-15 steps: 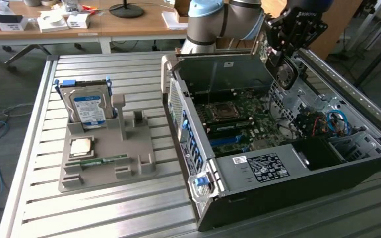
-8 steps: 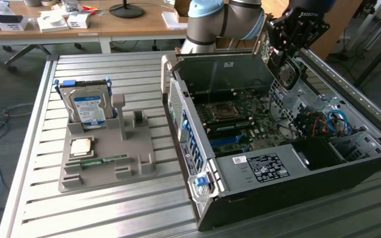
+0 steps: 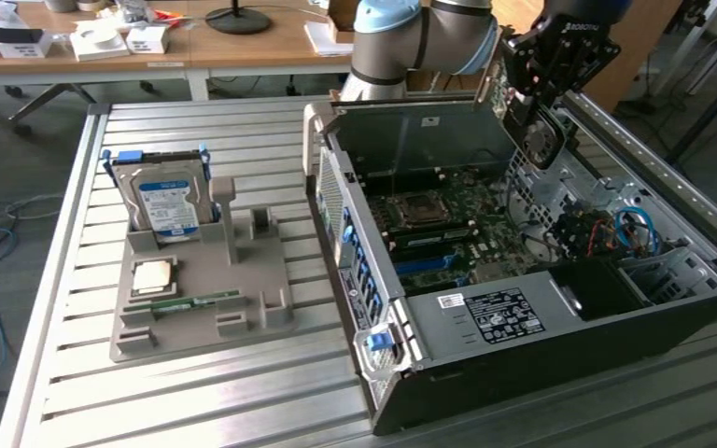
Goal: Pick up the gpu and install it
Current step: 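Insert the gpu into the slot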
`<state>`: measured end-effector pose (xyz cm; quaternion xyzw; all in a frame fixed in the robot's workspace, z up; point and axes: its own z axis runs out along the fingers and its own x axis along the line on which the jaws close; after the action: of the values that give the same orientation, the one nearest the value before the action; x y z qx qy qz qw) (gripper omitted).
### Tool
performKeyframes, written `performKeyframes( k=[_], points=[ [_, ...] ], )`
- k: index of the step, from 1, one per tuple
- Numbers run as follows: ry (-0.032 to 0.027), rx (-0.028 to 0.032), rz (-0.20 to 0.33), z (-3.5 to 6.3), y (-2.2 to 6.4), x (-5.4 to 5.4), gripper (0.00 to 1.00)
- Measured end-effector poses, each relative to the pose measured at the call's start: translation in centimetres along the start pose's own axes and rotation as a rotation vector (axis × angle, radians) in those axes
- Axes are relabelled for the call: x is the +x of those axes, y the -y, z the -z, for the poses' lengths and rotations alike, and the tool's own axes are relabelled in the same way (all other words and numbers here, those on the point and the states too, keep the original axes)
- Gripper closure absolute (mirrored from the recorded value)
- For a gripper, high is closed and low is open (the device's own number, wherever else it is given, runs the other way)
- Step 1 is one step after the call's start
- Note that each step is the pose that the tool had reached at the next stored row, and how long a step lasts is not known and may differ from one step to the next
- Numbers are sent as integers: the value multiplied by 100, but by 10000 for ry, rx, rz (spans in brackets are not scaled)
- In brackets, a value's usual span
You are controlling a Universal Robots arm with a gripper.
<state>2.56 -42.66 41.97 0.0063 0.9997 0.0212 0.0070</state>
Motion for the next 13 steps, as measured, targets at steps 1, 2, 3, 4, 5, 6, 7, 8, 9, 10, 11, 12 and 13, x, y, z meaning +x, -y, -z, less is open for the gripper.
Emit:
performKeyframes(
  k=[1, 2, 3, 4, 5, 6, 7, 8, 9, 10, 11, 12, 13],
  points=[
    [0, -1, 0, 0, 0, 0, 74],
    [0, 0, 0, 0, 0, 0, 74],
    [0, 0, 0, 0, 0, 0, 74],
    [0, -1, 0, 0, 0, 0, 74],
    [0, -1, 0, 0, 0, 0, 74],
    [0, 0, 7, 0, 0, 0, 74],
    [-1, 0, 29, 0, 0, 0, 74],
    [-3, -1, 75, 0, 0, 0, 74],
    [-6, -2, 146, 0, 0, 0, 74],
    [-10, -3, 239, 0, 0, 0, 74],
    [-14, -5, 345, 0, 0, 0, 74],
    [-19, -7, 464, -1, 0, 0, 74],
    [-25, -9, 594, 0, 0, 0, 74]
  ],
)
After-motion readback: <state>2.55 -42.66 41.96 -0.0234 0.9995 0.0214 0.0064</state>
